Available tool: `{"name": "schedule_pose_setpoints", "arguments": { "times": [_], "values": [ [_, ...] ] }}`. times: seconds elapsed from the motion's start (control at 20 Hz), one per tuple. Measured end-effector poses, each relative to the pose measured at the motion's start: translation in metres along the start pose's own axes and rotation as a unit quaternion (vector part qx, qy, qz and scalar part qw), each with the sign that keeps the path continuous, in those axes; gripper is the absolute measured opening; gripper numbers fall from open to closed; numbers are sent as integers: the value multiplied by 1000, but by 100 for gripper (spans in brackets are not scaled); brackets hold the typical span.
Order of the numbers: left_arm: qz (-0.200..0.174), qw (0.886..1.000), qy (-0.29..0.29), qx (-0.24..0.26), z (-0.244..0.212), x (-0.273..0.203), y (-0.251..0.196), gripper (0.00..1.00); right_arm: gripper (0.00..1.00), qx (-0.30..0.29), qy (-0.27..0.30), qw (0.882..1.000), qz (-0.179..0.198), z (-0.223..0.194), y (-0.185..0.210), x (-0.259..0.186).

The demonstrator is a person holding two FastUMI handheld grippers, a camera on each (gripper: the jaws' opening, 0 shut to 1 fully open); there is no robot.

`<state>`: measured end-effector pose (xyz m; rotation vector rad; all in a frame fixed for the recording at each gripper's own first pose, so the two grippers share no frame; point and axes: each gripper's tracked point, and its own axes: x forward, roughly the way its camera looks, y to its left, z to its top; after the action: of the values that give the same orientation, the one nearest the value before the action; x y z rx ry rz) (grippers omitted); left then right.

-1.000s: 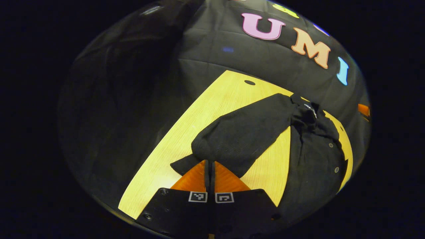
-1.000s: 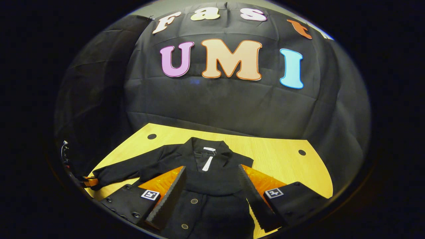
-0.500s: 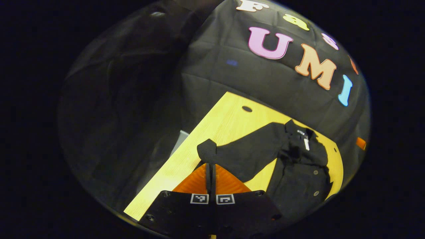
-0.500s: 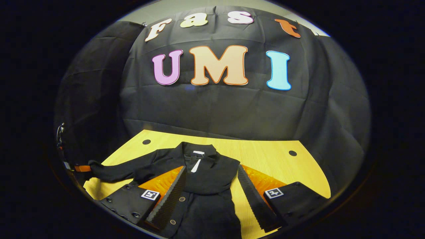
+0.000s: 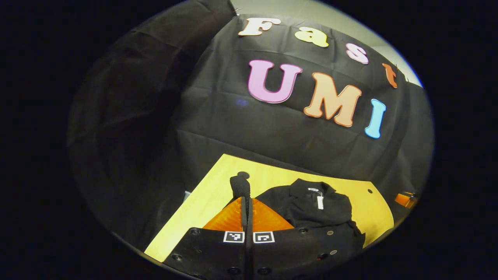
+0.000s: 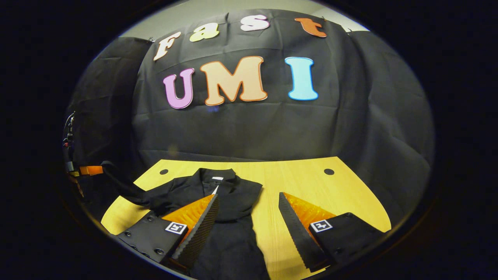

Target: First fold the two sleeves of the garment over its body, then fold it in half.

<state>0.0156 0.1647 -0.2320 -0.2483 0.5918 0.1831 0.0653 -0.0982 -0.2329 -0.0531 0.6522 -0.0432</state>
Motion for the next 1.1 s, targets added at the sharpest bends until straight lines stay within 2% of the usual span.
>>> {"name": "schedule_pose_setpoints", "arguments": {
  "times": [0.25,0.3,0.45,0.85,1.1],
  "values": [
    [-49,998,-14,24,23,15,-70,0,99,26,-10,999,-19,-4,-46,-17],
    [-62,998,-13,29,22,19,-87,0,99,30,-11,999,-23,-10,-49,-35],
    [-97,995,-4,38,19,31,-135,0,98,45,-8,998,-37,-19,-76,-44],
    [-181,979,53,73,-31,62,-240,0,98,66,-4,996,-62,-33,-123,-64],
    [-196,965,131,112,-81,77,-276,0,98,75,1,994,-82,-41,-145,-72]
  ]
}}
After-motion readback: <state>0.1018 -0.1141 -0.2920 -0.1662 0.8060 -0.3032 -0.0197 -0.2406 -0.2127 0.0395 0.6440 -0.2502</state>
